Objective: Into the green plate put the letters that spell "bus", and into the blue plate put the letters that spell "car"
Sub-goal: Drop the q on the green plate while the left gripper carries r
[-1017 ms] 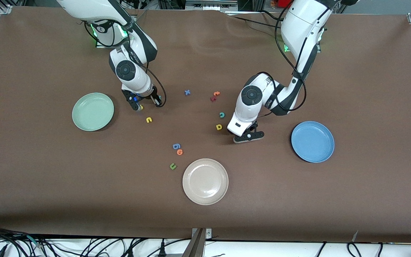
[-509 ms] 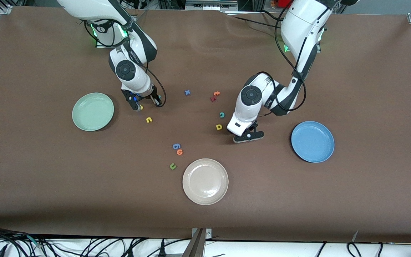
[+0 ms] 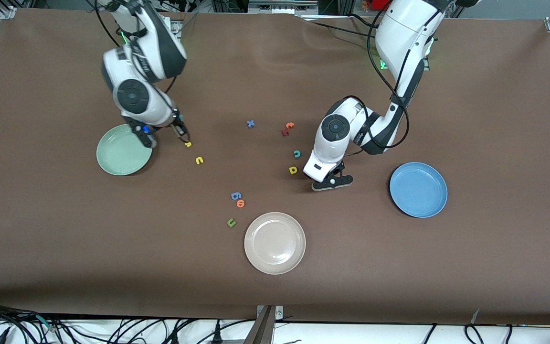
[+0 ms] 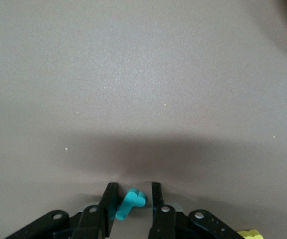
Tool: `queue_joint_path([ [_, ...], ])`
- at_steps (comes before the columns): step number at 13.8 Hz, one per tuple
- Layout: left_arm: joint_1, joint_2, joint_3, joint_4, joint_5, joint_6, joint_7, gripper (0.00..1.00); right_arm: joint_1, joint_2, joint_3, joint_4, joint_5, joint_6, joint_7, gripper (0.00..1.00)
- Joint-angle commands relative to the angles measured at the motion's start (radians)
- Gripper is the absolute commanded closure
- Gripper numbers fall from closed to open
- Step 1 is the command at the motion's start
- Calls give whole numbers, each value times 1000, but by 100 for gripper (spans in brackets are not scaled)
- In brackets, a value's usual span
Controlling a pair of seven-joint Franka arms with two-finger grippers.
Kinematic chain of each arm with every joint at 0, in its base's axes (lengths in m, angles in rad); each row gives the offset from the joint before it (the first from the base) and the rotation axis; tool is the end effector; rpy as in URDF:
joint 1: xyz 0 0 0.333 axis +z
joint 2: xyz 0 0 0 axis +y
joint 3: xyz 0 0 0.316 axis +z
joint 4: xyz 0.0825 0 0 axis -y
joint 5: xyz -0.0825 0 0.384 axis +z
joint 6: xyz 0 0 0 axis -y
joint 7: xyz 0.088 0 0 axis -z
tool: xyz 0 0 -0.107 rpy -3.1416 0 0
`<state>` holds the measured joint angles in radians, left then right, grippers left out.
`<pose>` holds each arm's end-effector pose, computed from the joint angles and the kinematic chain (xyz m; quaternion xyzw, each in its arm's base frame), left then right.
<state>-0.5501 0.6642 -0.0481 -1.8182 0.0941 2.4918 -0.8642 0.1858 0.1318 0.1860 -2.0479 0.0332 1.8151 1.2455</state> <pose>0.5373 -0.3645 0.1722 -0.9948 -0.1007 -0.0133 0.0067 0.4928 0.1937 0.3534 0.8886 -0.4209 -0.1441 0.1116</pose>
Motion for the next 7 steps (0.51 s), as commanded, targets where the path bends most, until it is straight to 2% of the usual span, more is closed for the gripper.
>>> queue_joint_path([
  [1, -22, 17, 4, 2, 19, -53, -42, 69, 0, 22, -138, 130, 19, -159, -261, 100],
  [4, -22, 17, 4, 2, 19, -53, -44, 72, 0, 17, -316, 147, 10, -174, -597, 100],
  [7, -22, 18, 4, 2, 19, -53, -45, 78, -8, 84, -408, 137, 7, -81, -822, 100],
])
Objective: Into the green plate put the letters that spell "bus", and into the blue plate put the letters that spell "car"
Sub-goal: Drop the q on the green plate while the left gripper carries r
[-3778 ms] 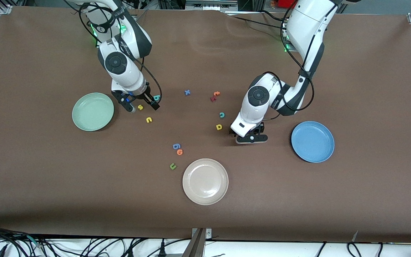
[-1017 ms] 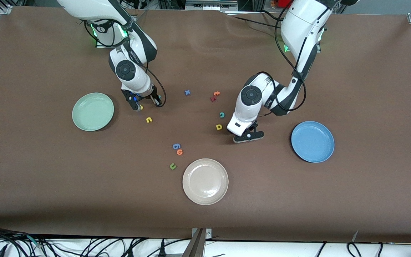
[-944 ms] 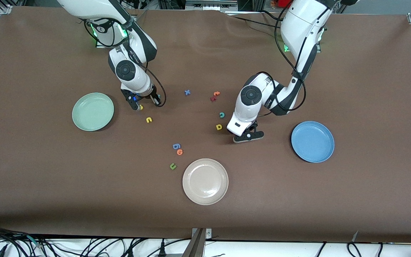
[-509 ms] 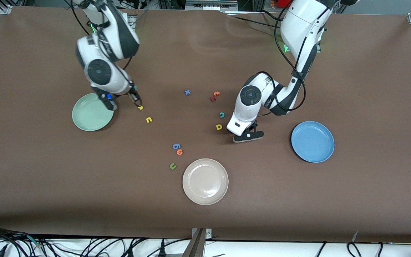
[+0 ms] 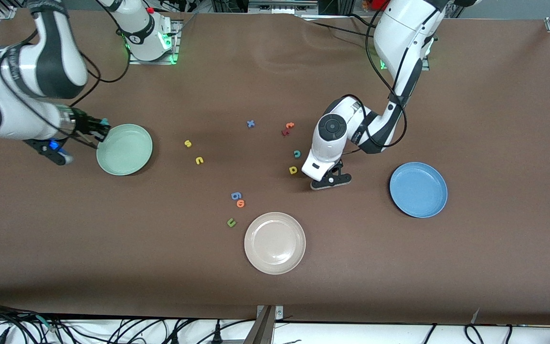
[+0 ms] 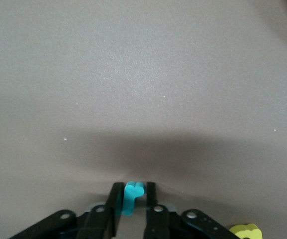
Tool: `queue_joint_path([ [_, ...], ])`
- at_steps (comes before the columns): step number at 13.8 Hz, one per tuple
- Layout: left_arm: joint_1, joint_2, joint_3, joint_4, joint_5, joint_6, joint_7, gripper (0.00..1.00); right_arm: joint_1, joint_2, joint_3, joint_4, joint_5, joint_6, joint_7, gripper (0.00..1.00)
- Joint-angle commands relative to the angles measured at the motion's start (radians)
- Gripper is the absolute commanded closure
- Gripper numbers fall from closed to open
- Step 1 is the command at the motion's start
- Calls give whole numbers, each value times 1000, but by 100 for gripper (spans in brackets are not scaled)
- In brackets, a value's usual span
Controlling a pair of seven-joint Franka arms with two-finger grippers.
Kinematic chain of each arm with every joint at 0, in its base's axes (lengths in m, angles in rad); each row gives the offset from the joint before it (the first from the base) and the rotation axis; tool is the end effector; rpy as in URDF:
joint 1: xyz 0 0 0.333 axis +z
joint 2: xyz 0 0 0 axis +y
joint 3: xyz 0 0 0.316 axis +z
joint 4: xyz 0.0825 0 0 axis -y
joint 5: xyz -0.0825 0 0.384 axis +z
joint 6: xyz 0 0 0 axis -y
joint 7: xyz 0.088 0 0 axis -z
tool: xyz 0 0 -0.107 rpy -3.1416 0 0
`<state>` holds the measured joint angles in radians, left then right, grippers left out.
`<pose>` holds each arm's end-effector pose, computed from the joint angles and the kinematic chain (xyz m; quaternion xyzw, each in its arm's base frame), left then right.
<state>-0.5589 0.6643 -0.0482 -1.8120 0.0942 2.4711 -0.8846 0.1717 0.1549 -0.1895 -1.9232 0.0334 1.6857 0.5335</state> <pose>0.5342 -0.3690 0.1727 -0.9942 -0.1067 -0.0084 0.0118 0.5463 -0.0037 0.3869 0.9422 -0.2736 -0.1875 0.0480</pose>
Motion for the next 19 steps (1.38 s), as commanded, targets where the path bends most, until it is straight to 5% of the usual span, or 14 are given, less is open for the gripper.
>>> queue_joint_path([
  [1, -15, 20, 4, -3, 19, -32, -30, 79, 6, 95, -56, 10, 5, 81, -168, 100],
  [8, -21, 25, 4, -3, 21, -32, -65, 92, -17, 262, -90, -115, 17, 432, -309, 100],
  [12, -19, 23, 4, 2, 21, -38, -65, 98, -20, 270, -88, -129, 20, 451, -322, 100],
  [15, -3, 17, 5, 123, 19, -228, -51, 98, -20, 268, -87, -146, 48, 436, -336, 95],
  [17, 31, 15, 2, 187, 16, -328, -6, 98, -18, 259, -88, -145, 48, 427, -352, 22],
  [18, 48, 11, 4, 201, -6, -365, 48, 98, -18, 250, -87, -143, 48, 411, -351, 1],
  [19, 71, 8, 4, 221, -36, -409, 118, 98, -17, 238, -85, -134, 48, 370, -343, 0],
])
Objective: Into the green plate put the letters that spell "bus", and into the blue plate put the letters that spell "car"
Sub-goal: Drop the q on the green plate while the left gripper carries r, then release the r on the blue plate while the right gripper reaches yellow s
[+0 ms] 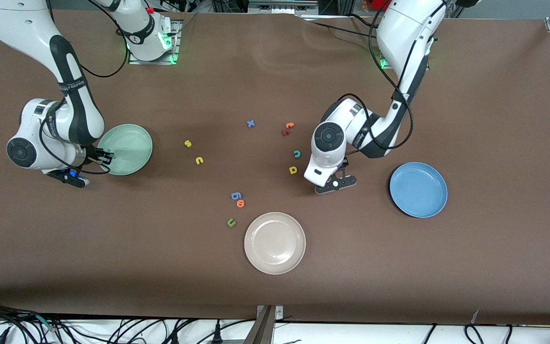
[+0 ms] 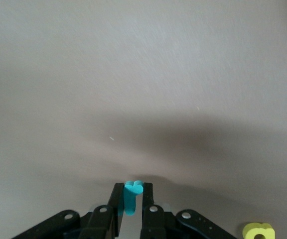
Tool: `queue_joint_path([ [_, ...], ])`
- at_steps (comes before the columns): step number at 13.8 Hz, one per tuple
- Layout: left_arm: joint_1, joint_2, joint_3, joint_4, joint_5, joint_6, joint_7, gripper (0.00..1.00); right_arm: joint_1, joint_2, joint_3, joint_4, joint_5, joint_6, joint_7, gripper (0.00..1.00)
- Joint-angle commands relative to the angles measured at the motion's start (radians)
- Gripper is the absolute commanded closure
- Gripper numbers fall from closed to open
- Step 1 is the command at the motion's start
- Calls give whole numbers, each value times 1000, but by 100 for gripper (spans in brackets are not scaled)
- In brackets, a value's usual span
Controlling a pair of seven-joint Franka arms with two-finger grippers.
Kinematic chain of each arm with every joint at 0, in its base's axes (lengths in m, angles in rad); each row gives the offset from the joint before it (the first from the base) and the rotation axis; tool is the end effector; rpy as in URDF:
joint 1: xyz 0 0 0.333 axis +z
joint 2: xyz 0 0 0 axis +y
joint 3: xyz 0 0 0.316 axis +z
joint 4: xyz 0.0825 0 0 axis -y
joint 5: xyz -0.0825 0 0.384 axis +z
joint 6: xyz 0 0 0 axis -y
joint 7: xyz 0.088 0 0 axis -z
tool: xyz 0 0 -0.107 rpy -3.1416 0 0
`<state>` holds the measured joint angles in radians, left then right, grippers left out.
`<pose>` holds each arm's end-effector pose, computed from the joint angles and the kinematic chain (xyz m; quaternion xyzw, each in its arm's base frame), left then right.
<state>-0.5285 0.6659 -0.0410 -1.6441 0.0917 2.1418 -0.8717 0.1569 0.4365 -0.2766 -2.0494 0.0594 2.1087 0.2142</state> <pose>0.5665 -0.3548 0.2129 -0.9883 -0.1256 0.0473 0.0726 0.5487 -0.0641 0.2072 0.9665 -0.1809 -0.1764 0.0451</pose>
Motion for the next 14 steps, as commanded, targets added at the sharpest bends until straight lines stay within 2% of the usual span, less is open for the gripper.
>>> queue_joint_path([
  [1, 71, 5, -3, 82, -39, -141, 187, 98, 3, -65, 4, 6, 22, -99, -15, 0],
  [3, 137, -11, -3, 104, -27, -245, 404, 98, 9, -105, 26, 14, 22, -166, 45, 1],
  [5, 201, -37, 1, 103, -32, -293, 644, 98, 9, -137, 91, 9, 23, -171, 169, 1],
  [9, 335, -74, -5, 83, -41, -358, 885, 98, 9, -183, 272, 8, 39, -165, 495, 1],
  [12, 375, -124, -3, 11, -40, -362, 1002, 98, 9, -168, 368, -27, 40, -60, 670, 2],
  [14, 390, -175, -3, -86, -40, -291, 1028, 98, 9, -154, 402, -89, 40, 69, 727, 2],
])
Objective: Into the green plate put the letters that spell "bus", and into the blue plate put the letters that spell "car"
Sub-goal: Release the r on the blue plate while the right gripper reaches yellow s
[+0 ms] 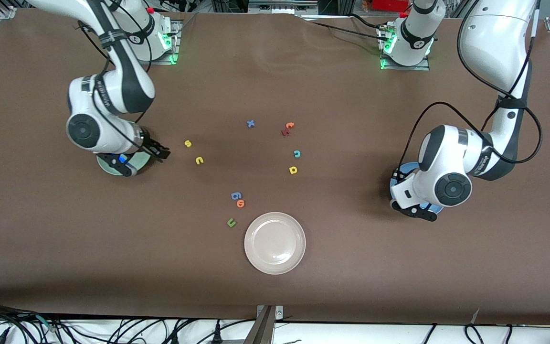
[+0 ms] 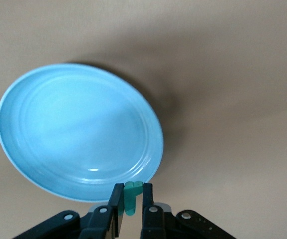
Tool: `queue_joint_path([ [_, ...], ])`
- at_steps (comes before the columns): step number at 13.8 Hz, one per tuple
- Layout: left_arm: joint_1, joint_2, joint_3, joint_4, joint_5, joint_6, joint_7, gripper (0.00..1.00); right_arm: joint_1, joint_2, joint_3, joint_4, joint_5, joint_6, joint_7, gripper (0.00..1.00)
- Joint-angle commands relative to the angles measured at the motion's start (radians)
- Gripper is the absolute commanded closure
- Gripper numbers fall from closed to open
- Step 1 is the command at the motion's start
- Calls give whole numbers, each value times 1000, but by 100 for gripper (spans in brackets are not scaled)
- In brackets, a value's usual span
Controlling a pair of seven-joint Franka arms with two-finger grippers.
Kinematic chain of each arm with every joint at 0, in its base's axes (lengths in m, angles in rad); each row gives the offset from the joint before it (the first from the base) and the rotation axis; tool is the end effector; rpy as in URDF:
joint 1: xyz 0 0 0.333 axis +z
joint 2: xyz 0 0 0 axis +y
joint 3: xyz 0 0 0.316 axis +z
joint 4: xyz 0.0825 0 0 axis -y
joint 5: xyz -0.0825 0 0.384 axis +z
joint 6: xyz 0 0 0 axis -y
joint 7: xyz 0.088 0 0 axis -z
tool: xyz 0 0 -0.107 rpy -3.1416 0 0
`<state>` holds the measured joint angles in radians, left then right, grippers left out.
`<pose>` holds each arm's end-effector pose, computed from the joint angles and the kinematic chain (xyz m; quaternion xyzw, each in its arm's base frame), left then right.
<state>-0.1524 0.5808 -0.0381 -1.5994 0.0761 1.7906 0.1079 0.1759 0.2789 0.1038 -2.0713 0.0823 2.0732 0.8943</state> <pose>0.6354 -0.1132 0.2677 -0.9678 0.1599 0.1920 0.0319 0.5306 0.1562 0.2769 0.9353 -0.3226 -0.1407 0.0367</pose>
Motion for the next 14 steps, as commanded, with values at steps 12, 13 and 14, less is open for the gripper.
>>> queue_joint_path([
  [12, 76, -203, -6, -531, -25, 632, 55, 100, -10, 71, 106, -216, 17, 381, 209, 6],
  [13, 76, -203, -6, -530, -25, 630, 58, 94, -10, 68, 105, -228, 17, 398, 209, 6],
  [14, 74, -202, -8, -525, -25, 629, 58, 24, -10, 68, 106, -243, 17, 421, 209, 6],
])
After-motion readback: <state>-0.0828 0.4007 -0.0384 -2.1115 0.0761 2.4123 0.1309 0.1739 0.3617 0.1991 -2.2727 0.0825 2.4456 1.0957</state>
